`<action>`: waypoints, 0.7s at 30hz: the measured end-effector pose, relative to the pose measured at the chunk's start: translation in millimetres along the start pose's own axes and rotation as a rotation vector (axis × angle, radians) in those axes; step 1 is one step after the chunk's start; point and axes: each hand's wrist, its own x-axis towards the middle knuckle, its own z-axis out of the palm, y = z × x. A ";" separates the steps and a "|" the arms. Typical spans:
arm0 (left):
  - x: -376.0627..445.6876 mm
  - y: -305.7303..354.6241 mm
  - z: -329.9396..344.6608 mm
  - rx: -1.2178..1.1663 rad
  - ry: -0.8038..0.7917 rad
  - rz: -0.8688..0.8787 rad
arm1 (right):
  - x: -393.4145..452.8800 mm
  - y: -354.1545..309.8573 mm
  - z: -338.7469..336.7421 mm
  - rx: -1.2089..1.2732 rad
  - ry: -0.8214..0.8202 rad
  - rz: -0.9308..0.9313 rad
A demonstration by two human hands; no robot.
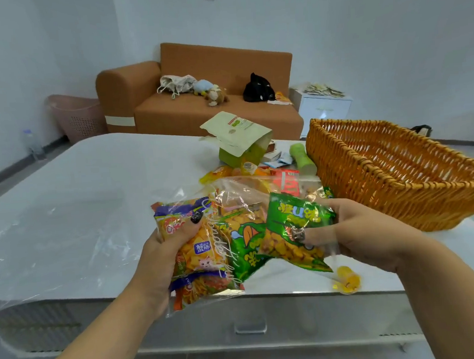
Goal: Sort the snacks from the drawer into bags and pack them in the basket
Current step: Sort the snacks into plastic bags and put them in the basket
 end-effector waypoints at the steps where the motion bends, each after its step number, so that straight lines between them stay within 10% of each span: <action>1: -0.5 1.0 0.6 0.001 0.003 0.025 | 0.2 1.5 -2.8 -0.030 -0.002 0.009; 9: -3.0 -2.9 1.5 0.012 -0.057 0.054 | -5.2 9.0 -16.9 0.029 -0.300 -0.061; 15: 0.9 -2.2 0.6 -0.065 -0.028 0.024 | -11.2 7.8 -36.2 0.335 -0.046 -0.221; 21: 2.1 -5.0 2.2 -0.042 -0.057 0.020 | -8.1 6.5 -32.3 0.255 -0.120 -0.140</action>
